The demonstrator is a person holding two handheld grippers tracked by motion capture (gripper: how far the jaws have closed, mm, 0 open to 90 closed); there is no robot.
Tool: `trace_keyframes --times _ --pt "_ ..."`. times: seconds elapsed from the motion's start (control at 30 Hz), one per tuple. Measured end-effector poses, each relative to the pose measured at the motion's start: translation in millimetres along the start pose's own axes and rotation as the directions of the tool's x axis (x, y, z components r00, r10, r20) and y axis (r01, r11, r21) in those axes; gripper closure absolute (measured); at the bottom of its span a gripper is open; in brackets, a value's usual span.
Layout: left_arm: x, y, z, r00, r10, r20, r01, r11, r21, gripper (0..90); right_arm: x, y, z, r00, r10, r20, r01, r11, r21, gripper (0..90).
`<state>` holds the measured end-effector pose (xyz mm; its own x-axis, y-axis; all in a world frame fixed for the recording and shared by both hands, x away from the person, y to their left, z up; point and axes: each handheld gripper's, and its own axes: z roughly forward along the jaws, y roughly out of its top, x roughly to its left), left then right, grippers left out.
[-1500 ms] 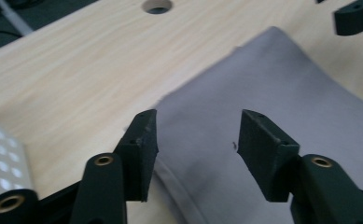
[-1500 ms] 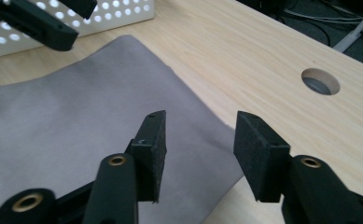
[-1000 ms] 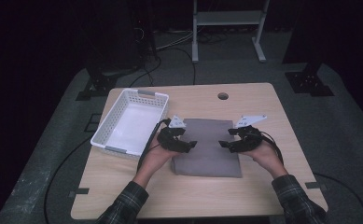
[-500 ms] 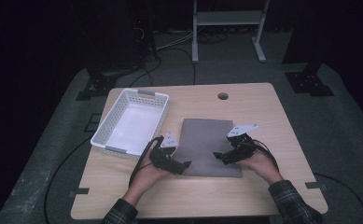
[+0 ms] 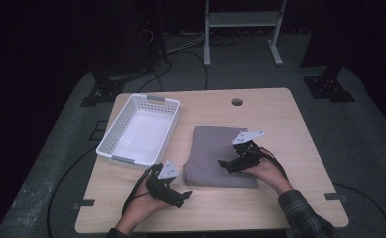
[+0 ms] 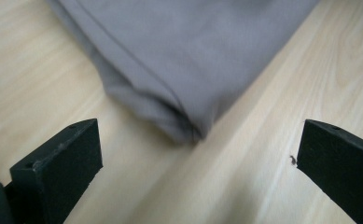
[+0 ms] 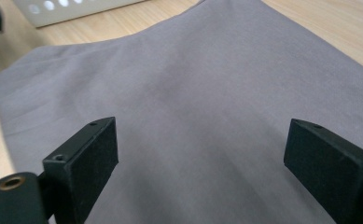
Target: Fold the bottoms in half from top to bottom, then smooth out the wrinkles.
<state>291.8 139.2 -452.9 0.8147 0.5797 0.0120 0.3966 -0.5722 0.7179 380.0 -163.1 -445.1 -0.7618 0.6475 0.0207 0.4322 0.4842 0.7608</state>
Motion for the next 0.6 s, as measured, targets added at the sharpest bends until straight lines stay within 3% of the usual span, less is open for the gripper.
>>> trace_keyframes --times 0.3,0.4,0.53,0.6 --pt "0.7 -20.7 6.1 0.9999 0.008 -0.007 -0.007 0.996 0.089 0.0 -1.5 11.9 15.4 0.9991 0.011 0.042 -0.011 0.9999 -0.003 9.1" --pt "0.3 -22.9 8.0 0.9999 0.01 -0.002 -0.01 0.9958 0.091 0.0 -1.7 14.9 22.9 0.999 0.024 0.037 -0.024 0.9997 -0.005 9.2" --pt "-1.1 -26.8 8.9 0.9997 0.026 0.001 -0.026 0.9959 0.087 0.0 0.7 18.3 33.0 0.9991 0.006 0.042 -0.007 0.9999 0.015 9.2" --pt "-0.2 -28.4 9.1 0.9999 0.012 0.005 -0.012 0.9972 0.074 0.0 2.4 19.1 38.5 0.9992 0.004 0.041 -0.005 0.9996 0.026 9.2"
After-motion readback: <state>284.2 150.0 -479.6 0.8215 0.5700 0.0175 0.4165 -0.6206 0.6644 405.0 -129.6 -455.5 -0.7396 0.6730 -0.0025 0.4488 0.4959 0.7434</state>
